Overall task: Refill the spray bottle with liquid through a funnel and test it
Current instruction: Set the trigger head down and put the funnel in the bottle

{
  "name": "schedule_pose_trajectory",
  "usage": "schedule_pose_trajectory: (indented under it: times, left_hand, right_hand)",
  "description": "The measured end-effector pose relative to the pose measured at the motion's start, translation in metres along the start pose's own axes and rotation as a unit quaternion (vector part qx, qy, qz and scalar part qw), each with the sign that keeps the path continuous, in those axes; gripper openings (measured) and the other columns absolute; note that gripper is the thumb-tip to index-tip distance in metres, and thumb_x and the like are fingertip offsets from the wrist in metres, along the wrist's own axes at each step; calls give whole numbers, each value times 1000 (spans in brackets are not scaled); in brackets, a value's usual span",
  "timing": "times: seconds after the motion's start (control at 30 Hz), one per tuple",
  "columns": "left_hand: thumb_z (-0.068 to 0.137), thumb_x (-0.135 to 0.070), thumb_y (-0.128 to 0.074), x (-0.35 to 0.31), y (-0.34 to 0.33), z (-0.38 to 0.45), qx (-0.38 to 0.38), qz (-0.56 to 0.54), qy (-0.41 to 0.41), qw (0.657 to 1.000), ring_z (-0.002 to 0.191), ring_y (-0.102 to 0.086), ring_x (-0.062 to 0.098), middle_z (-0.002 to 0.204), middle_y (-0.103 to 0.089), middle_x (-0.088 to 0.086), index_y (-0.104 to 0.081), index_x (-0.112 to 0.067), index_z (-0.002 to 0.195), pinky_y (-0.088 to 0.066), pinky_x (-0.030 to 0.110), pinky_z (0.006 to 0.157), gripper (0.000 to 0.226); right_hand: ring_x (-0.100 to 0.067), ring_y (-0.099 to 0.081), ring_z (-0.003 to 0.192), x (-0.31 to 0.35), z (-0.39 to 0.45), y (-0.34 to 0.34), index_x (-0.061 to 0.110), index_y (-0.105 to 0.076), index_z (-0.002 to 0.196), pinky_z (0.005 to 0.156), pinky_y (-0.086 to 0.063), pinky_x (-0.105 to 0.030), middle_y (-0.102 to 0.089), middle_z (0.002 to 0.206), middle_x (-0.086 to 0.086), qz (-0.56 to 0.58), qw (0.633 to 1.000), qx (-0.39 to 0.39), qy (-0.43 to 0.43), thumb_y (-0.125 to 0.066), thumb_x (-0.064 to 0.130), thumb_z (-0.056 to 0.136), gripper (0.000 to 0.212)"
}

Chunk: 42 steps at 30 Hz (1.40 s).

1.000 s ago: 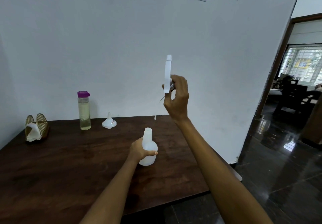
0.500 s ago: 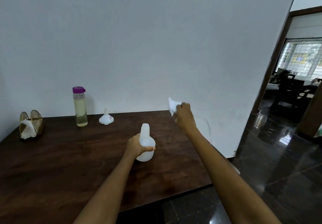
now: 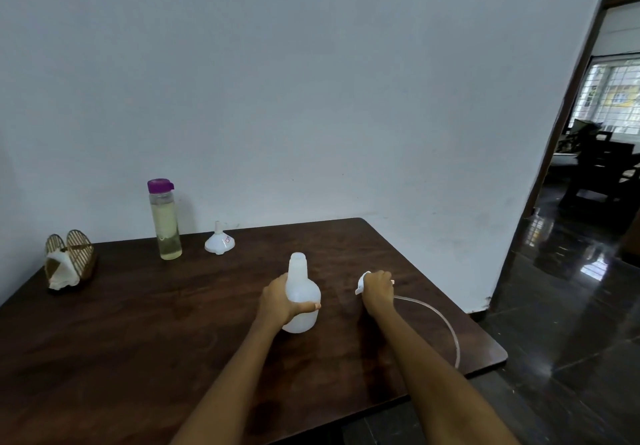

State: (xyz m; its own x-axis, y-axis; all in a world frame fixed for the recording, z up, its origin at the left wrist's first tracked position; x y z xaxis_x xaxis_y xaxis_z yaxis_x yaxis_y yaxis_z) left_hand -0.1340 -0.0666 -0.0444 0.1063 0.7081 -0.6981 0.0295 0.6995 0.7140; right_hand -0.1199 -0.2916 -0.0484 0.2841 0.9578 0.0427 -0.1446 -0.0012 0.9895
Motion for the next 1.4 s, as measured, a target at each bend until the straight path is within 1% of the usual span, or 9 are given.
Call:
schedule_pose_trajectory:
  times: [0.1,0.27,0.4,0.57,0.73,0.83,1.1,1.27,1.4]
  left_hand:
    - [68,-48,-79,2,-1,1,1,-5,0,1000,123,-50,21,136,-52,4,-45,-16,135,-44,33,99,82]
    - [67,-48,-79,0,1,2,-4,-5,-5,1000,121,-51,21,133,-54,4,-47,-15,132,-45,32,96,80]
    - [68,-45,-80,-3,2,0,-11,-14,-16,1000,119,-52,21,130,-57,4,-50,-14,129,-42,30,94,75]
    - [68,-43,-81,-4,4,-2,-18,-20,-8,1000,118,-52,22,129,-57,5,-51,-13,129,-43,31,94,74]
    - [66,-46,-81,-3,4,-3,-14,-21,-5,1000,119,-53,21,129,-58,4,-51,-14,129,-44,32,95,76]
    - [67,-46,-81,-4,4,-5,-7,-21,-6,1000,120,-52,22,131,-56,4,-50,-14,130,-44,32,95,77]
    - [66,-50,-79,-4,5,-11,14,-20,-3,1000,119,-51,23,132,-53,5,-46,-15,131,-47,37,95,81]
    - [62,-57,-78,-1,9,-19,29,3,13,999,141,-25,30,155,-18,10,-7,-16,152,-30,53,111,121]
    - [67,-57,-76,16,24,-25,51,2,27,998,144,-20,30,158,-11,10,-4,-17,152,-27,52,113,118]
  right_hand:
    - [-25,-51,116,5,9,2,8,-57,120,96,-41,-29,-58,122,-11,5,1000,4,-3,-47,17,96,27]
    - [-26,-56,116,18,29,3,11,-62,116,100,-43,-33,-62,124,-11,51,997,59,-2,-65,28,85,35]
    - [-30,-45,127,18,35,6,10,-52,131,104,-41,-38,-51,135,-15,40,997,60,-14,-69,31,83,54]
    - [-27,-45,126,11,35,-2,11,-50,129,101,-39,-33,-52,135,-11,33,998,52,-12,-64,37,87,52]
    - [-26,-45,124,8,33,0,9,-52,127,100,-39,-31,-52,131,-12,23,1000,13,-2,-60,38,89,48]
    - [-28,-45,122,16,26,19,7,-52,122,98,-39,-33,-51,129,-13,27,998,-46,19,-53,28,93,36]
    - [-32,-50,117,35,-4,94,3,-52,125,96,-40,-38,-57,123,-16,149,970,-166,96,-48,20,94,36]
    - [-33,-50,117,48,-27,144,3,-55,124,97,-40,-39,-59,122,-17,215,943,-214,133,-51,16,93,34]
    - [-33,-51,114,82,-46,179,2,-57,121,96,-41,-40,-60,120,-18,258,914,-259,177,-51,13,92,32]
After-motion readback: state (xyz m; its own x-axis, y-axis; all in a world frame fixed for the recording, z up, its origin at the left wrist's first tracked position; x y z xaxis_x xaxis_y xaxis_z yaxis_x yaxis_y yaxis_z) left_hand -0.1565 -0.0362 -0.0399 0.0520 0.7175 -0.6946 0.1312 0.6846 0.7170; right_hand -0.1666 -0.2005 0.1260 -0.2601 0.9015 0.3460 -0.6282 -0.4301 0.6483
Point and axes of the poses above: each hand's wrist, its own z-axis towards the middle knuckle, its own y-axis out of the back of the hand, x = y × z, the point moved 10 cm from there along z, towards the middle knuckle
